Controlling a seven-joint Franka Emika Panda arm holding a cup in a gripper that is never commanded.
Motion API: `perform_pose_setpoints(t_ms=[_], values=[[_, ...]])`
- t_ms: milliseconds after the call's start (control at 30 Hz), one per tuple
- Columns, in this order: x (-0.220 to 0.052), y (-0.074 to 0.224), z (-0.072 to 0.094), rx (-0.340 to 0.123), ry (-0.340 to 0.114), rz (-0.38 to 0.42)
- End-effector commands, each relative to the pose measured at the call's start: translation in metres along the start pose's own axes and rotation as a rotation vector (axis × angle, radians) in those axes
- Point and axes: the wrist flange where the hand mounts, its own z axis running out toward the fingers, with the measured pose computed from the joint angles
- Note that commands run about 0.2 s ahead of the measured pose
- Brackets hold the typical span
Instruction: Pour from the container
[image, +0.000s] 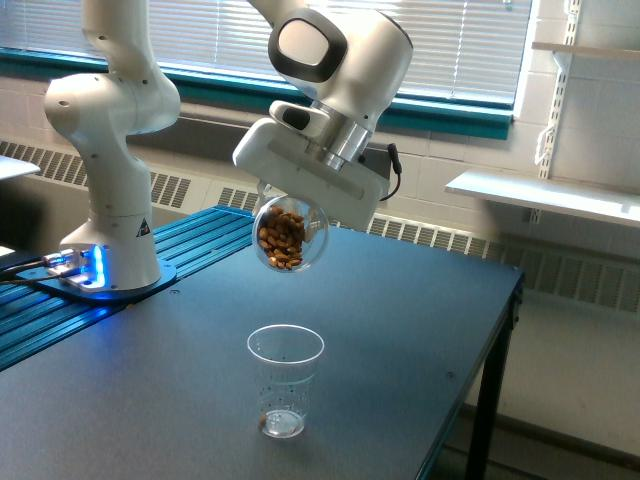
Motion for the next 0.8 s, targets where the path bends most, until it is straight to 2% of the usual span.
perform_pose_setpoints(t_ms=[33, 400, 800], values=[[0.0021, -0.0007, 0.0014, -0.011, 0.004, 0.009], [0.0015, -0.0027, 0.004, -0.036, 0.024, 0.009], [0.0021, -0.0055, 0.0099, -0.044, 0.019, 0.001]])
